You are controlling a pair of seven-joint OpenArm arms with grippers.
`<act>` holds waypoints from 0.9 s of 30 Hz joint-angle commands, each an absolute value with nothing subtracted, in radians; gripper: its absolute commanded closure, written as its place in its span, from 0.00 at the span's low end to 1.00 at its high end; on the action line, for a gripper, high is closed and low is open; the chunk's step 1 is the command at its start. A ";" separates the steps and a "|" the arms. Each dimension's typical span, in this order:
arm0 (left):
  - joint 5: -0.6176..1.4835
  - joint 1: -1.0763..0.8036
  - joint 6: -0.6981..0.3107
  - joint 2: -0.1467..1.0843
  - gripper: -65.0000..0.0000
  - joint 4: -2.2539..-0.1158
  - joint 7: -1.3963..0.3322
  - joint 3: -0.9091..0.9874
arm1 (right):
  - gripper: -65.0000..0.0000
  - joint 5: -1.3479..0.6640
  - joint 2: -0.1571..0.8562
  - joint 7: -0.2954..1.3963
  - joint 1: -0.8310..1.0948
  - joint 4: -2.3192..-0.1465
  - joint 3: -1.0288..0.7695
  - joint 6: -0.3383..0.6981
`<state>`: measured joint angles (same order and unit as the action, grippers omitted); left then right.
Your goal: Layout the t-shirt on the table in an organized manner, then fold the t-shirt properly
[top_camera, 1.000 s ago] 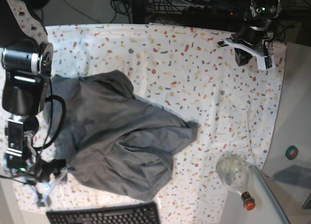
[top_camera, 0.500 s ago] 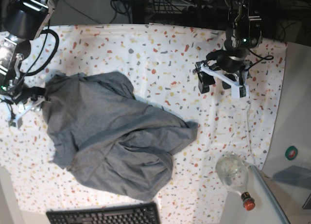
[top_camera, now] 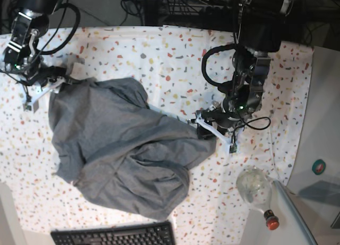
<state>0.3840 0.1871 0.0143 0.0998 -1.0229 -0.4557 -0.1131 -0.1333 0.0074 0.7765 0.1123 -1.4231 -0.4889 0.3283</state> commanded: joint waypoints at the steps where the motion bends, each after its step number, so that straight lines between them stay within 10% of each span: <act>1: 0.390 0.237 0.010 0.099 0.55 -0.995 -0.443 -0.125 | 0.50 -0.150 0.013 0.757 0.101 -1.442 -0.461 0.331; 4: 0.392 0.292 0.010 0.084 0.83 -0.889 -0.444 -0.156 | 0.55 -0.150 0.013 0.754 0.097 -1.411 -0.421 0.331; 8: 0.397 0.248 0.010 0.114 1.00 -0.964 -0.452 -0.154 | 1.00 -0.150 0.016 0.756 0.101 -1.408 -0.420 0.331; 21: 0.390 -0.134 0.157 0.160 1.00 -1.905 -0.840 0.202 | 1.00 -0.145 0.104 1.084 0.104 -1.914 -0.349 0.325; 27: 0.390 -0.076 0.171 0.110 1.00 -1.804 -0.878 0.189 | 1.00 -0.143 0.145 1.096 -0.248 -1.612 -0.239 0.289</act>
